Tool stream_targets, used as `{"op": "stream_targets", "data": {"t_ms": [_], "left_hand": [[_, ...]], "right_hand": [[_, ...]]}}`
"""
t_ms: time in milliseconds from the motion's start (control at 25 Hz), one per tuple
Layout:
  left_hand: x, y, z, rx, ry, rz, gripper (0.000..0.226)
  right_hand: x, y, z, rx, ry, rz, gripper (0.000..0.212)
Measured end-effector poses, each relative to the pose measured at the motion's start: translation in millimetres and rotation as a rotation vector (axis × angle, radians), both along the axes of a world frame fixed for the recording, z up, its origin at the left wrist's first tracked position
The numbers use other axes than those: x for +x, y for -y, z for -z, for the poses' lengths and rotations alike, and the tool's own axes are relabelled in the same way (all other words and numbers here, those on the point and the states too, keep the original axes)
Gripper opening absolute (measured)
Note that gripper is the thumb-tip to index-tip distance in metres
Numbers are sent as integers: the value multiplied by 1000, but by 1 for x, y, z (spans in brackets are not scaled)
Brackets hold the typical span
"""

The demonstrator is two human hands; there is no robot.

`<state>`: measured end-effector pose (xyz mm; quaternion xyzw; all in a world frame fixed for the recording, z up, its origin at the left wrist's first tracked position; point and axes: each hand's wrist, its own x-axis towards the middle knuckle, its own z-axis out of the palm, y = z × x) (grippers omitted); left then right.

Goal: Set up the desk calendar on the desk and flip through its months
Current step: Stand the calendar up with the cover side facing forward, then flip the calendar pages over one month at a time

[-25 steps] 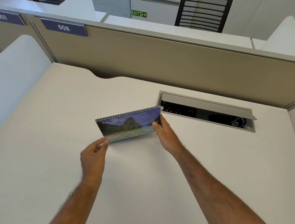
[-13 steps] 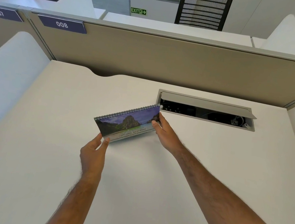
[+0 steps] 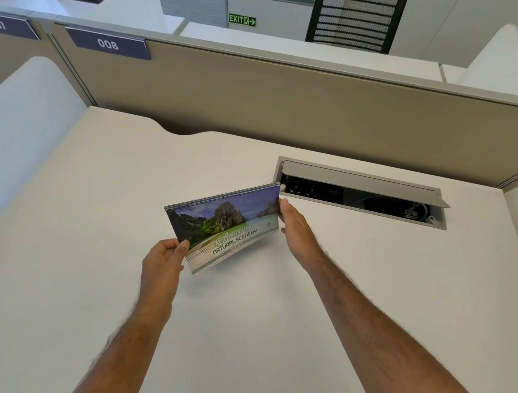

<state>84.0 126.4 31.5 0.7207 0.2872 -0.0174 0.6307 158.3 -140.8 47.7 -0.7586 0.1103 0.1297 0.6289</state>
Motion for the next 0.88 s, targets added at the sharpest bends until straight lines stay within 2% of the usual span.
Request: {"op": "stream_targets", "data": {"t_ms": [120, 240, 360, 480, 640, 760, 840, 880], "left_hand": [[-4, -4, -10, -308, 65, 79, 21], [-1, -9, -29, -593, 212, 67, 42], [12, -16, -52, -743, 299, 26, 47], [28, -21, -68, -666, 317, 87, 50], [40, -27, -70, -550, 254, 135, 57], [36, -27, -56, -488, 305, 19, 52], [30, -22, -42, -338, 335, -141, 33], [26, -18, -35, -248, 294, -201, 25]], "right_hand": [[4, 3, -2, 130, -92, 80, 56], [6, 13, -1, 295, -183, 134, 72], [5, 17, 1, 296, -190, 99, 71], [5, 16, 0, 258, -167, 50, 71], [7, 13, 0, 181, -144, 11, 70], [8, 11, -2, 142, -154, -15, 64], [9, 11, -4, 131, -156, -36, 61], [8, 10, -4, 126, -154, -47, 61]]}}
